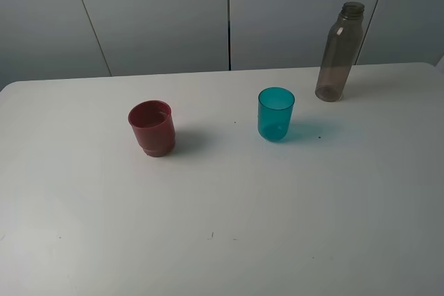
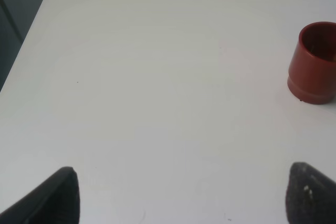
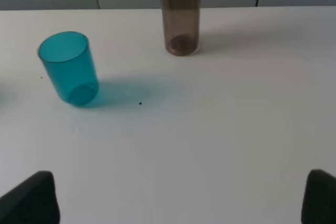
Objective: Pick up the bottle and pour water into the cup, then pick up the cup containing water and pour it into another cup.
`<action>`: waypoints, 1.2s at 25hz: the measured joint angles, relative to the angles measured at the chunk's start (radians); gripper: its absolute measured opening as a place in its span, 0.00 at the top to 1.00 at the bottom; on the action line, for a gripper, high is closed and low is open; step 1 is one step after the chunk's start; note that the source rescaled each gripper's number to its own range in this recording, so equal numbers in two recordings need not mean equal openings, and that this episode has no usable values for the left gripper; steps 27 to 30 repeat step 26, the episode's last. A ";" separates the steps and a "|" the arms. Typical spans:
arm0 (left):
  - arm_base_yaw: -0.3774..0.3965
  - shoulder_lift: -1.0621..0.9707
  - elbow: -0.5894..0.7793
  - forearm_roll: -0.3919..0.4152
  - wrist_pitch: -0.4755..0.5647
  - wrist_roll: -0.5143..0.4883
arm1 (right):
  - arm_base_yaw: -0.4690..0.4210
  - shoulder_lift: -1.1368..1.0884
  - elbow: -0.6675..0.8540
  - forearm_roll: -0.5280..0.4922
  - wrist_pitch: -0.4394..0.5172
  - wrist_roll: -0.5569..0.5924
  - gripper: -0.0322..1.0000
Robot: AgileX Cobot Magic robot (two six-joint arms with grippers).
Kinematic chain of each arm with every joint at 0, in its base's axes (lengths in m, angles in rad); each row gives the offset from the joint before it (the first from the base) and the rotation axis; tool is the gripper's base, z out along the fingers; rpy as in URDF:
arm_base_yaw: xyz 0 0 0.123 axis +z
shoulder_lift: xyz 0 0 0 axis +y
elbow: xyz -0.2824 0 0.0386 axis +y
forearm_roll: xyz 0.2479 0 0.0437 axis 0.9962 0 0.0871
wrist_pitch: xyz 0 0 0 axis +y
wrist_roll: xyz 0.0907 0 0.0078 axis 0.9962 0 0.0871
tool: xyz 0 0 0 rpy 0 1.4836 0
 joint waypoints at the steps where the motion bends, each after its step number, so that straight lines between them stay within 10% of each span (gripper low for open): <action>1: 0.000 0.000 0.000 0.000 0.000 0.000 | -0.016 0.000 0.000 0.000 0.000 -0.005 0.00; 30: 0.000 0.000 0.000 0.000 0.000 0.004 | -0.038 0.000 0.000 0.008 0.000 -0.012 0.00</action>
